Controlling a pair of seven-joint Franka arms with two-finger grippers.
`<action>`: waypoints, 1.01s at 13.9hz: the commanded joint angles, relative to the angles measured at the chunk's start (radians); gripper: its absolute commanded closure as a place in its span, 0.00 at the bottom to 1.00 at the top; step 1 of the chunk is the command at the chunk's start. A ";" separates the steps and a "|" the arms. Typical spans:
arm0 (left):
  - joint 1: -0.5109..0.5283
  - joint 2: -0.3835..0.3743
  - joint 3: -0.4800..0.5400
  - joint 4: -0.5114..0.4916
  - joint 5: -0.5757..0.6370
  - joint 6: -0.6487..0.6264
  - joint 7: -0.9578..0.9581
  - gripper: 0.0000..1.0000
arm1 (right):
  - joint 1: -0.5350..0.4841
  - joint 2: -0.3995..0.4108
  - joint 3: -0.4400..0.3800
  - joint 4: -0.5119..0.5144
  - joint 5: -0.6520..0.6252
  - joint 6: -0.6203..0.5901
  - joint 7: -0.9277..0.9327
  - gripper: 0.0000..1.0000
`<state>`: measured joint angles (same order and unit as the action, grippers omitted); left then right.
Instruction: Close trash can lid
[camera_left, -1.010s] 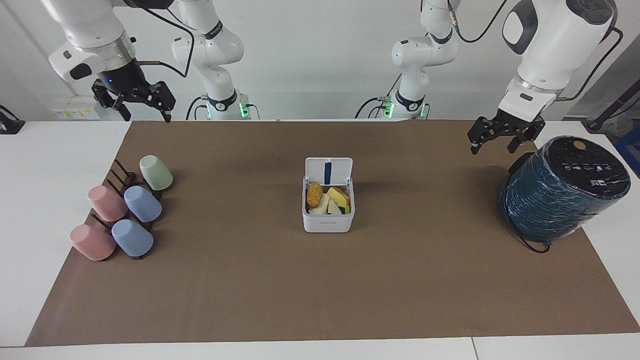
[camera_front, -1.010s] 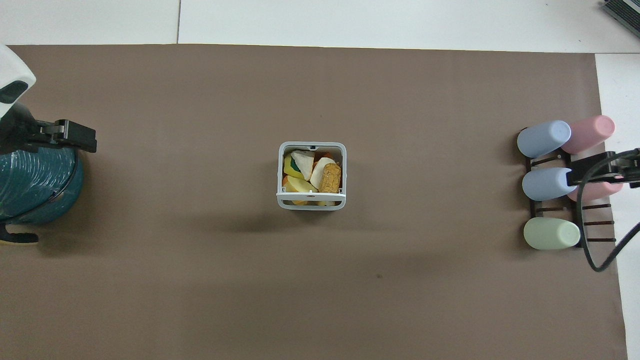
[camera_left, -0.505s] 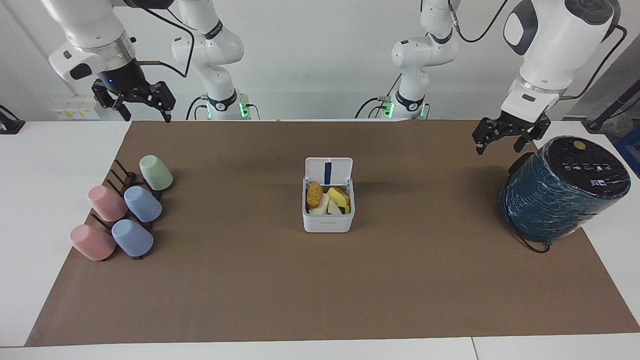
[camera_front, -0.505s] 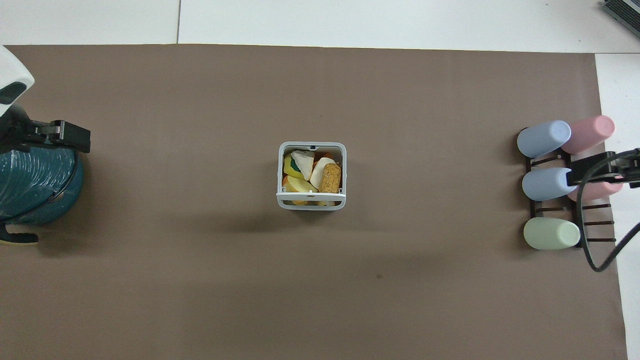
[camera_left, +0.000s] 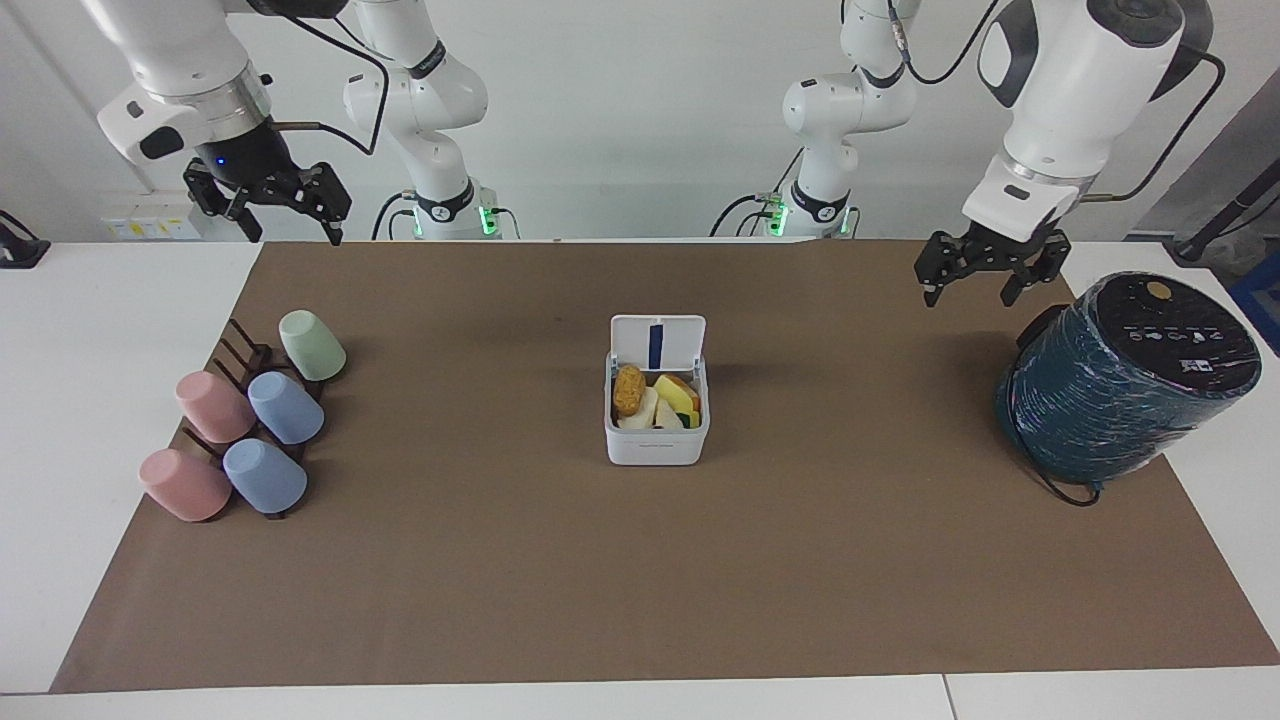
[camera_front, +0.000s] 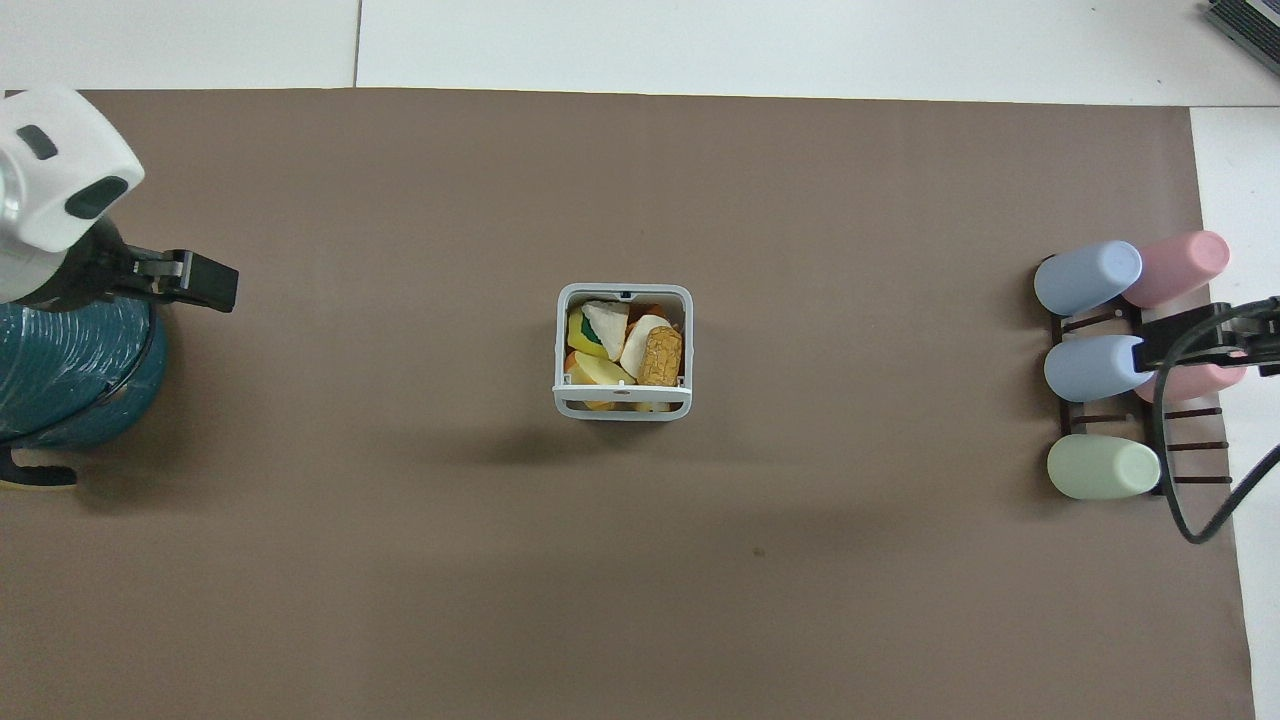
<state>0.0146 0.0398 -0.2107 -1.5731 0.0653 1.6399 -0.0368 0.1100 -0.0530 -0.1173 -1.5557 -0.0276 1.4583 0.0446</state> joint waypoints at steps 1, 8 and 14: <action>-0.067 0.011 0.008 0.030 -0.024 -0.035 -0.066 0.00 | -0.003 -0.022 0.001 -0.024 -0.003 0.008 -0.023 0.00; -0.076 0.011 0.008 0.028 -0.032 -0.029 -0.091 0.00 | -0.003 -0.022 0.001 -0.024 -0.003 0.008 -0.023 0.00; -0.031 0.012 0.022 0.028 -0.027 -0.017 -0.058 0.00 | -0.003 -0.022 0.001 -0.024 -0.003 0.008 -0.023 0.00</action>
<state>-0.0321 0.0404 -0.1881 -1.5670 0.0461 1.6324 -0.1130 0.1100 -0.0530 -0.1173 -1.5557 -0.0276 1.4583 0.0446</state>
